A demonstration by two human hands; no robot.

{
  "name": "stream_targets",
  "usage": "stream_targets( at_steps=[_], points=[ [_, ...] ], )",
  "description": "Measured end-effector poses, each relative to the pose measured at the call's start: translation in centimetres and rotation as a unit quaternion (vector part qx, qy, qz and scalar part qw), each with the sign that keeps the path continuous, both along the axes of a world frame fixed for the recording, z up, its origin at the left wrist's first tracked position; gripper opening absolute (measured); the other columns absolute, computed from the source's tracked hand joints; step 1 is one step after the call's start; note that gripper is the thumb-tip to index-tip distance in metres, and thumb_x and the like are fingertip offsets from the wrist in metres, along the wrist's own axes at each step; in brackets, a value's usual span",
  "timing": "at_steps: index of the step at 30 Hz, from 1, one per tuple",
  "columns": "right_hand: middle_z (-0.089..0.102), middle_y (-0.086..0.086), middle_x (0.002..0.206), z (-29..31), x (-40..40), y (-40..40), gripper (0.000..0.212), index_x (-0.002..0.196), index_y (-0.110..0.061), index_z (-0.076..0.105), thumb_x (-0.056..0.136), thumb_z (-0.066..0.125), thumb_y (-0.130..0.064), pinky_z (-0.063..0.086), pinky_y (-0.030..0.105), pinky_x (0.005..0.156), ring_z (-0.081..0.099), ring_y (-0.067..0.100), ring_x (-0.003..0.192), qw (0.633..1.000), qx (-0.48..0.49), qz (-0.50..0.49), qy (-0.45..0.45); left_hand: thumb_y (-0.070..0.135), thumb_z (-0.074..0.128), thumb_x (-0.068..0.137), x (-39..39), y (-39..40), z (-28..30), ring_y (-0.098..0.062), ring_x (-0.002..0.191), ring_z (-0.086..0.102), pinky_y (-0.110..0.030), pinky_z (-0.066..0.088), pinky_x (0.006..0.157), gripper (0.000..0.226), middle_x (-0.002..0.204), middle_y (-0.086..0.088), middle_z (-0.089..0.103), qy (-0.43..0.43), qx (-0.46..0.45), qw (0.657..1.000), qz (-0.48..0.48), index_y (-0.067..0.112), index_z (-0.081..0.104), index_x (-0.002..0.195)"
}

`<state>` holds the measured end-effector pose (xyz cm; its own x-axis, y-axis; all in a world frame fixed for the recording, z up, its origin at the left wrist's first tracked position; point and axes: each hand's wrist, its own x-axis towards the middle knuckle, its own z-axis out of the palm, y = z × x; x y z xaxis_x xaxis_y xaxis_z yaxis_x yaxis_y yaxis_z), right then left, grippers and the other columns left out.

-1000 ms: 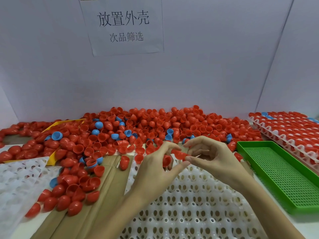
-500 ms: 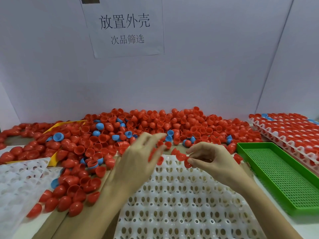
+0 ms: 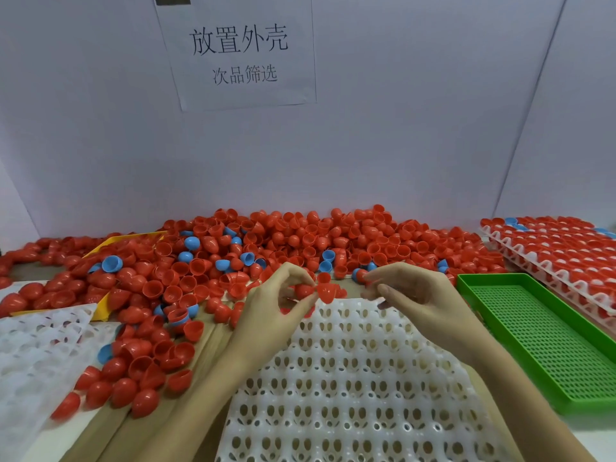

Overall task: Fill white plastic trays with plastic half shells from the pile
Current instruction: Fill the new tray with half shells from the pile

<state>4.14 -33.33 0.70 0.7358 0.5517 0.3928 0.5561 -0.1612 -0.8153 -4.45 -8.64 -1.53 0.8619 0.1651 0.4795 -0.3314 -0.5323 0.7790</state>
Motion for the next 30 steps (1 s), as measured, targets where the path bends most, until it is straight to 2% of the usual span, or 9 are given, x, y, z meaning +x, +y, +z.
stream_targets(
  at_steps=[2, 4, 8, 12, 16, 21, 24, 27, 30],
  points=[
    [0.08, 0.003, 0.098, -0.2, 0.3, -0.2, 0.022, 0.115, -0.016, 0.075, 0.105, 0.059, -0.004, 0.063, 0.032, 0.084, 0.078, 0.02, 0.095, 0.999, -0.009, 0.01, 0.035, 0.02, 0.079, 0.09, 0.0, 0.1, -0.2, -0.002, 0.105, 0.066, -0.009, 0.047, 0.087, 0.018, 0.103, 0.021, 0.07, -0.017, 0.067, 0.998, 0.01, 0.031, 0.068, 0.099],
    [0.08, 0.005, 0.094, -0.6, 0.5, -0.2, 0.022, 0.112, -0.015, 0.076, 0.106, 0.058, -0.005, 0.063, 0.033, 0.082, 0.078, 0.022, 0.089, 0.998, -0.024, 0.012, 0.048, 0.015, 0.081, 0.087, 0.1, 0.3, -0.2, -0.008, 0.102, 0.064, -0.012, 0.046, 0.085, 0.02, 0.101, 0.018, 0.068, -0.041, 0.133, 0.99, 0.014, 0.029, 0.069, 0.094],
    [0.08, 0.005, 0.091, -1.5, 1.2, -0.2, 0.024, 0.108, -0.015, 0.077, 0.106, 0.056, -0.003, 0.065, 0.039, 0.081, 0.078, 0.023, 0.083, 0.996, -0.057, -0.014, 0.065, 0.002, 0.082, 0.083, 1.1, 0.8, 0.0, -0.005, 0.099, 0.066, -0.015, 0.054, 0.084, 0.021, 0.104, 0.015, 0.066, -0.061, 0.157, 0.986, 0.013, 0.019, 0.07, 0.088],
    [0.08, 0.005, 0.089, -2.1, 1.9, -0.4, 0.025, 0.108, -0.014, 0.077, 0.106, 0.055, -0.003, 0.065, 0.04, 0.081, 0.078, 0.022, 0.082, 0.994, -0.07, -0.039, 0.074, -0.008, 0.071, 0.087, 3.6, 2.3, 0.6, 0.0, 0.104, 0.066, -0.02, 0.056, 0.092, 0.025, 0.112, 0.011, 0.069, -0.011, 0.25, 0.968, -0.036, 0.013, 0.074, 0.099],
    [0.08, 0.004, 0.088, -2.4, 2.1, -0.5, 0.025, 0.107, -0.015, 0.077, 0.106, 0.055, -0.003, 0.065, 0.038, 0.079, 0.078, 0.022, 0.081, 0.994, -0.068, -0.044, 0.077, -0.001, 0.068, 0.092, 6.0, 2.6, 1.3, -0.006, 0.111, 0.066, -0.026, 0.054, 0.098, 0.025, 0.117, 0.008, 0.072, 0.01, 0.349, 0.935, -0.069, 0.016, 0.075, 0.109],
    [0.08, 0.006, 0.088, -2.5, 2.2, -0.5, 0.025, 0.107, -0.014, 0.077, 0.106, 0.054, -0.003, 0.065, 0.036, 0.078, 0.078, 0.023, 0.08, 0.994, -0.058, -0.044, 0.086, 0.003, 0.065, 0.095, 7.2, 1.8, 1.2, -0.011, 0.121, 0.063, -0.033, 0.05, 0.105, 0.024, 0.127, 0.004, 0.071, 0.033, 0.394, 0.915, -0.085, 0.016, 0.076, 0.113],
    [0.08, 0.007, 0.088, -2.6, 2.4, -0.6, 0.025, 0.107, -0.014, 0.077, 0.106, 0.054, -0.003, 0.064, 0.035, 0.077, 0.078, 0.024, 0.08, 0.994, -0.054, -0.044, 0.09, 0.005, 0.056, 0.097, 7.3, 1.4, 0.8, -0.009, 0.138, 0.049, -0.026, 0.035, 0.118, 0.031, 0.144, 0.003, 0.061, 0.068, 0.413, 0.903, -0.099, 0.013, 0.074, 0.121],
    [0.08, 0.007, 0.088, -2.7, 2.4, -0.6, 0.025, 0.107, -0.013, 0.077, 0.106, 0.054, -0.003, 0.064, 0.034, 0.077, 0.078, 0.024, 0.08, 0.993, -0.054, -0.043, 0.094, 0.017, 0.051, 0.097, 7.1, 1.3, 0.5, -0.003, 0.143, 0.04, -0.021, 0.023, 0.117, 0.033, 0.15, 0.008, 0.055, 0.101, 0.384, 0.913, -0.093, 0.014, 0.075, 0.12],
    [0.08, 0.007, 0.088, -2.8, 2.5, -0.5, 0.025, 0.107, -0.014, 0.077, 0.106, 0.055, -0.003, 0.065, 0.035, 0.077, 0.078, 0.024, 0.08, 0.993, -0.056, -0.045, 0.094, 0.031, 0.059, 0.099, 7.0, 1.3, 0.3, -0.006, 0.138, 0.046, -0.028, 0.032, 0.118, 0.026, 0.147, 0.008, 0.058, 0.113, 0.383, 0.913, -0.085, 0.017, 0.076, 0.113]
  ],
)
